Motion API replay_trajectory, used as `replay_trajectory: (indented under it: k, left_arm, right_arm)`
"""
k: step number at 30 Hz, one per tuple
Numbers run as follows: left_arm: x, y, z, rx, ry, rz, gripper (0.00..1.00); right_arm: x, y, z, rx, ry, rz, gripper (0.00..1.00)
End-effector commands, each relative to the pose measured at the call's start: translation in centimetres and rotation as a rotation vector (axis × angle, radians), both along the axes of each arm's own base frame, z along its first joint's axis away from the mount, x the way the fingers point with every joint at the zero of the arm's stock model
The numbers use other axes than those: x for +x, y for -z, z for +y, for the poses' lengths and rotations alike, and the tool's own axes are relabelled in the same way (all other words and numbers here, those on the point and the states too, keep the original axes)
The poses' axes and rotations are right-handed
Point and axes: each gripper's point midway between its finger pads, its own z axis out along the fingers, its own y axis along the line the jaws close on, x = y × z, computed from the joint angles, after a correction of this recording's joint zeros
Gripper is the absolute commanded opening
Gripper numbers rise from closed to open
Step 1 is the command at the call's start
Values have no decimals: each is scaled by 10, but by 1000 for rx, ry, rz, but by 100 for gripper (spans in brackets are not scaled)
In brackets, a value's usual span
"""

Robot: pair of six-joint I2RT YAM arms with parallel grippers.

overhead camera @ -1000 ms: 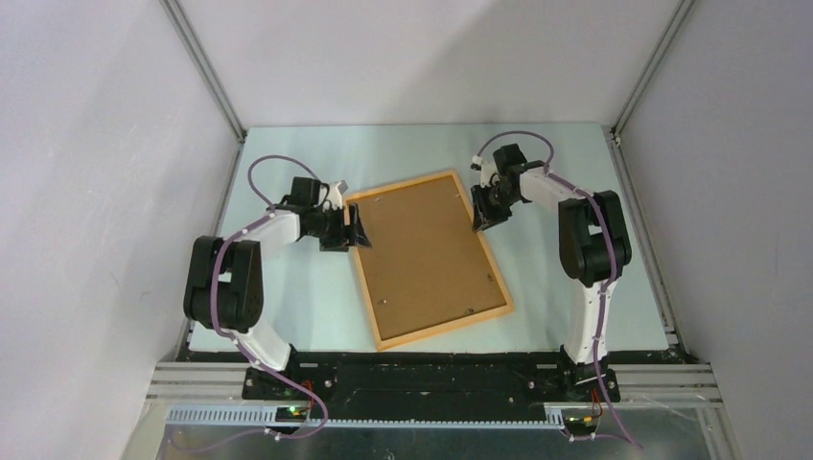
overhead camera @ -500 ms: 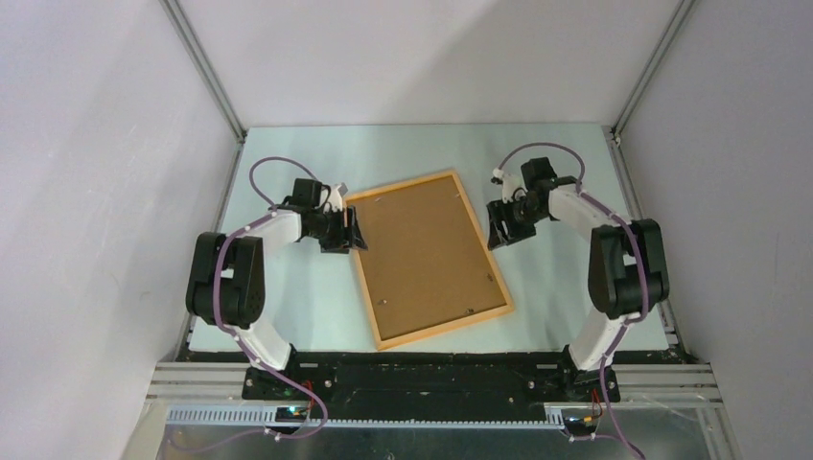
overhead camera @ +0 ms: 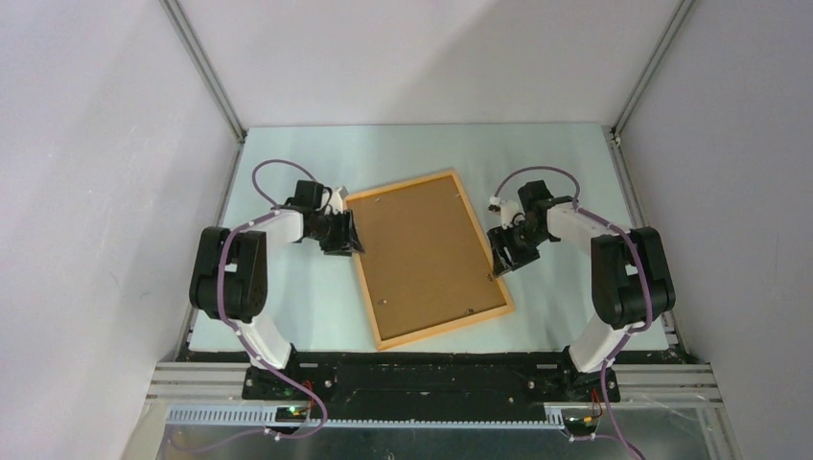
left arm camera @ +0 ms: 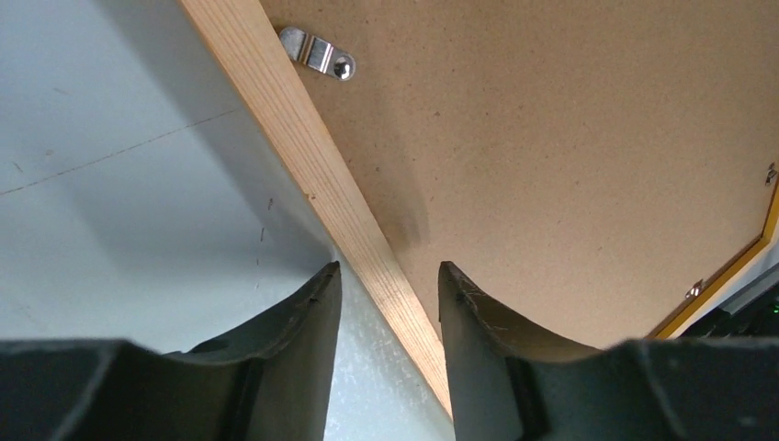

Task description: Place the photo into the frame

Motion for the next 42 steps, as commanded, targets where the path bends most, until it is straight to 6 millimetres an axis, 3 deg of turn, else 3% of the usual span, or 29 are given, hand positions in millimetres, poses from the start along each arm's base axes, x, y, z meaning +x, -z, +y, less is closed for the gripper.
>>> replay_trajectory:
  k: [1,5,15,42]
  left_arm:
    - [2,8,4,22,12,4,45]
    - [2,11,5,26,11,10,37]
    - [2,10,5,29,10,9,32]
    - [3,8,4,19,13,4,31]
  right_arm:
    - [4,-7,5,18,-14,-43,62]
    - [4,-6,7,26,-14,-39,62]
    - [3,-10,10,44,-20,-41,62]
    - [1,4,23,-48,-70,-70,56]
